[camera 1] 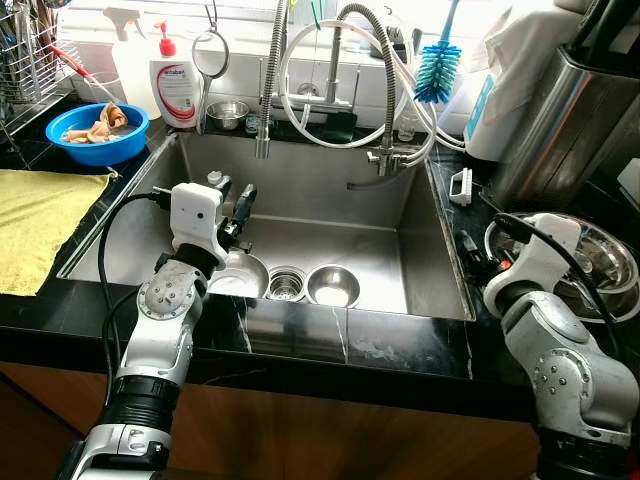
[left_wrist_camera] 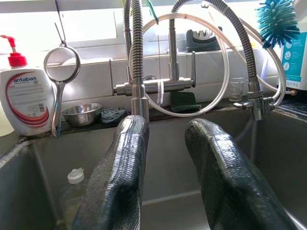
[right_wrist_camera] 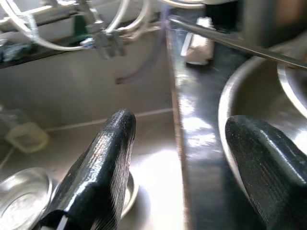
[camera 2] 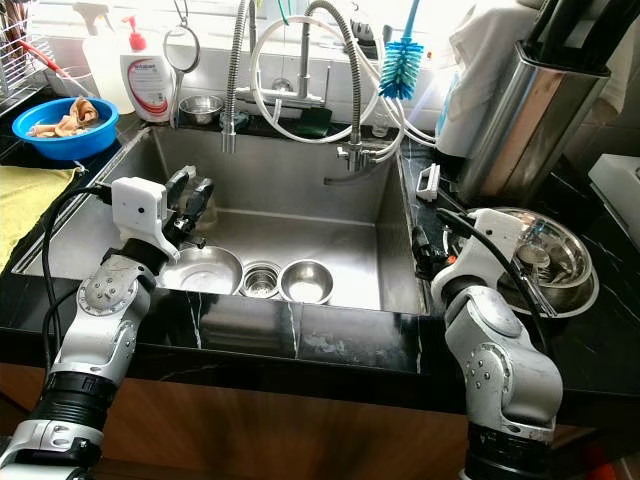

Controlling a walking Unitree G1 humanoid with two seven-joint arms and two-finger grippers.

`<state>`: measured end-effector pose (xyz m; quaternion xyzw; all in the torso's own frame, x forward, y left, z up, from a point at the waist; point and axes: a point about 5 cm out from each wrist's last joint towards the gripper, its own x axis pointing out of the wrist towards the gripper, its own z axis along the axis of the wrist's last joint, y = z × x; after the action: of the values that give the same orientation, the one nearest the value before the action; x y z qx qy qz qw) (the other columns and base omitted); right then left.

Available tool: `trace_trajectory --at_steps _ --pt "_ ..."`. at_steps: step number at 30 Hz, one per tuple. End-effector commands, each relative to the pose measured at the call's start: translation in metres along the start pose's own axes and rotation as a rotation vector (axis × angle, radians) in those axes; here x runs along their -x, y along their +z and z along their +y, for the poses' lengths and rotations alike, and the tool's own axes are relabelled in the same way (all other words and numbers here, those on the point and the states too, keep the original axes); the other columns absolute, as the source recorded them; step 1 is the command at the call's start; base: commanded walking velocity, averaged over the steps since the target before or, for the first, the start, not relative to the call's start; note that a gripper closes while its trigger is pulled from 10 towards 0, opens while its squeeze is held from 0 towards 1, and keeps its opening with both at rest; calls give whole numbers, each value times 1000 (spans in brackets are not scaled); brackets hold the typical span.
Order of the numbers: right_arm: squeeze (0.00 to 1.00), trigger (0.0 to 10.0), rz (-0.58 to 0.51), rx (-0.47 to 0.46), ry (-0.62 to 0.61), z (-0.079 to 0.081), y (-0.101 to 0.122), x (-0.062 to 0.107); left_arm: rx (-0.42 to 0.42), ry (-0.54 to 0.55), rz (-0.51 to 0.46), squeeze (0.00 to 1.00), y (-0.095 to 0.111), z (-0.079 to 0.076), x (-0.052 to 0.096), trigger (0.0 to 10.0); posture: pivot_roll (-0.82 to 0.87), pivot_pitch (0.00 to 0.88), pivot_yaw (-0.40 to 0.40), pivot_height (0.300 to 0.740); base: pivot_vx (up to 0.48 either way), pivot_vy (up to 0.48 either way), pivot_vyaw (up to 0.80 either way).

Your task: Kitchen organization

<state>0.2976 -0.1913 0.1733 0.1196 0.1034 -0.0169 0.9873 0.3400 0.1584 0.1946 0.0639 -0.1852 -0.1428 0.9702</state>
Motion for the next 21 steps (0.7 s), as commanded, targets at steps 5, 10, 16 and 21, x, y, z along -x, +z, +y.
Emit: trace_trajectory --at_steps 5,10,16,21 --pt "0 10000 -57 77 34 7 8 4 -8 -2 -14 0 3 -1 -2 10000 119 0 -93 740 0 0 0" --pt "0 10000 -224 260 19 14 21 9 -3 31 -14 0 2 4 -2 10000 112 0 -90 740 0 0 0" --pt "0 10000 -344 378 -7 20 10 21 -4 65 -1 0 -2 13 1 10000 104 0 -90 740 0 0 0" --pt "0 10000 -425 449 -50 19 1 34 -5 72 2 0 -4 12 2 10000 91 0 -89 740 0 0 0"
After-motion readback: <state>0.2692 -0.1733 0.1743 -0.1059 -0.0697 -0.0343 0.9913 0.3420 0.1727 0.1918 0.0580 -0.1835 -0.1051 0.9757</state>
